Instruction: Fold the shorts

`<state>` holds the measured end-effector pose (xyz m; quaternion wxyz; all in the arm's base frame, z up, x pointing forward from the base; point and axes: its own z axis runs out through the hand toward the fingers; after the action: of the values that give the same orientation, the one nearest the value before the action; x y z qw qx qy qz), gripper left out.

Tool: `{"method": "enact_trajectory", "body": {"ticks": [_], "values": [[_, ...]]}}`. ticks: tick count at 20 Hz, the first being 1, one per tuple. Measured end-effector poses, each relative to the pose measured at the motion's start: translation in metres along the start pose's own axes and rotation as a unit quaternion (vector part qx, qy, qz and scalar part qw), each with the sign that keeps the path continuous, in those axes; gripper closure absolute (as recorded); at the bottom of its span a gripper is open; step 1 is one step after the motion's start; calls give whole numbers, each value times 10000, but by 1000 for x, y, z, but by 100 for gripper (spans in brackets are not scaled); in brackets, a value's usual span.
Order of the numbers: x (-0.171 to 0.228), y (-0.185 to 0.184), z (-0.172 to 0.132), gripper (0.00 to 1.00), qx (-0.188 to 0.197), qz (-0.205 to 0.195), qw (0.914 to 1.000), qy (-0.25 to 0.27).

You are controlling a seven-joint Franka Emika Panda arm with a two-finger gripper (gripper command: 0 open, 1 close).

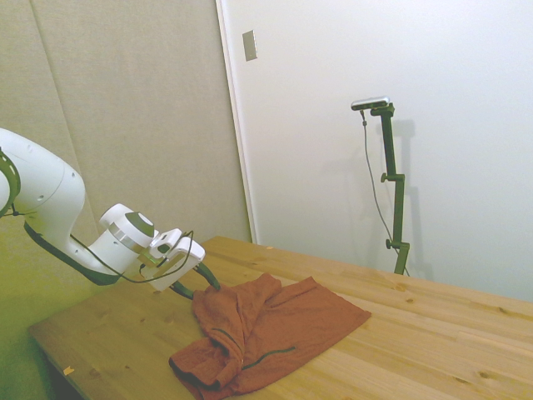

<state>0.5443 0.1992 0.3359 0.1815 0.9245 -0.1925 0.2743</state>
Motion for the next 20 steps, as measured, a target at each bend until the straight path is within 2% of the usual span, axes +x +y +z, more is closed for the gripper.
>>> {"method": "enact_trajectory", "body": {"ticks": [1, 20], "values": [[1, -1, 0, 100, 2, 4, 10000, 0], [-4, 0, 12, 100, -23, 108, 9999, -78]]}}
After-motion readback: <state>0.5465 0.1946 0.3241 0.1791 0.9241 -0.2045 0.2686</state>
